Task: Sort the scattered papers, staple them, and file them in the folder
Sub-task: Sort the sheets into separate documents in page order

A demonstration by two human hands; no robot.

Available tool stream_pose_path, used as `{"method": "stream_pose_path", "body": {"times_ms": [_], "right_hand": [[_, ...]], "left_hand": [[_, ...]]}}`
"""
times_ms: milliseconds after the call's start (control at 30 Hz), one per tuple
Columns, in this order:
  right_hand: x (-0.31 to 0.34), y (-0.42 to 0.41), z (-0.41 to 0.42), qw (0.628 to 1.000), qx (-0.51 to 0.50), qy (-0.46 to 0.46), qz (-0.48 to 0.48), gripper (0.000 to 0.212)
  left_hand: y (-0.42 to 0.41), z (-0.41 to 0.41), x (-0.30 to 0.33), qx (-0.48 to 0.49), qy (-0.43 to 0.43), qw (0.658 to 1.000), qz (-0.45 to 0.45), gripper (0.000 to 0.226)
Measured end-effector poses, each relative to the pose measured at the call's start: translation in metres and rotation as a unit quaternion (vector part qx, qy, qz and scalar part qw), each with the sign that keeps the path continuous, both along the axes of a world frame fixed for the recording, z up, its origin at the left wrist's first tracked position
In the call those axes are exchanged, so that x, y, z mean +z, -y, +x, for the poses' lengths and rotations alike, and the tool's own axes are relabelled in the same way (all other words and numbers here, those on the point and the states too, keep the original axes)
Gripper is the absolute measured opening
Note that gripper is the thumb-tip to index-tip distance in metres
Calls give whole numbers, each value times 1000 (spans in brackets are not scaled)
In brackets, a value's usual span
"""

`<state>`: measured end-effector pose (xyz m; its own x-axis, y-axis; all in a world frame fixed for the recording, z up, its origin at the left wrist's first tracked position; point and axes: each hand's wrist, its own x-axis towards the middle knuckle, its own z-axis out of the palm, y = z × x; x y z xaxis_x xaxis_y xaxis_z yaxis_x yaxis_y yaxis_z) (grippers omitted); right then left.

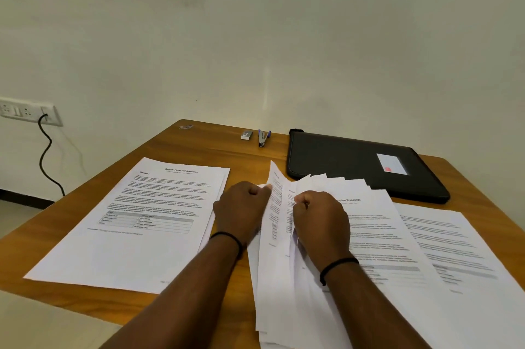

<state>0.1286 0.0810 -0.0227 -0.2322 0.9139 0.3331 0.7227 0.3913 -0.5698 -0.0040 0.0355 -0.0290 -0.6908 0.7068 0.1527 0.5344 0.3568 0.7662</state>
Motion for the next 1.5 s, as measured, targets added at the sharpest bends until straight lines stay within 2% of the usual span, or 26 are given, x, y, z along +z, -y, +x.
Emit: {"method": "stream_pose_path", "body": {"times_ms": [67, 133, 233, 400, 500, 600, 733, 800, 900, 967, 1033, 1200, 1333, 1400, 1500], "right_hand": [[-1, -2, -1, 1000, -6, 6, -4, 28], [-2, -2, -2, 1000, -9, 14, -16, 29], [0, -1, -1, 1000, -11, 9, -19, 29], [1, 0, -3, 1000, -8, -23, -16, 31], [-2, -1, -4, 999, -3, -33, -8, 41], [-3, -2, -4, 999, 0, -39, -4, 41], [0, 2, -4, 997, -1, -70, 21, 52], [4, 6, -2, 997, -2, -73, 26, 60], [10, 11, -2, 998, 7, -68, 17, 73], [12, 14, -2, 998, 5, -67, 7, 72], [13, 14, -1, 998, 5, -63, 6, 63], [13, 11, 0, 997, -4, -72, -9, 31], [12, 10, 0, 997, -10, -76, -15, 27], [12, 10, 1, 997, -10, -76, -18, 27], [13, 11, 1, 997, -11, -71, -9, 27]], "left_hand": [[-2, 2, -2, -25, 66, 995, 65, 30], [-2, 4, -2, -51, 116, 988, 89, 28], [-1, 5, -5, -73, 100, 989, 74, 27], [2, 9, -1, -84, 107, 987, 84, 49], [2, 7, -1, -85, 109, 987, 87, 38], [2, 4, -1, -66, 97, 990, 85, 27], [4, 4, 3, -66, 127, 982, 121, 24], [5, 6, 6, -79, 173, 968, 166, 30], [5, 12, 10, -118, 315, 920, 200, 28], [5, 12, 9, -148, 385, 891, 189, 25], [4, 11, 9, -153, 410, 881, 179, 23], [1, 10, 6, -130, 418, 879, 190, 17], [0, 9, 5, -122, 416, 880, 194, 14], [0, 11, 6, -110, 385, 895, 198, 11], [1, 13, 7, -111, 264, 933, 219, 41]]}}
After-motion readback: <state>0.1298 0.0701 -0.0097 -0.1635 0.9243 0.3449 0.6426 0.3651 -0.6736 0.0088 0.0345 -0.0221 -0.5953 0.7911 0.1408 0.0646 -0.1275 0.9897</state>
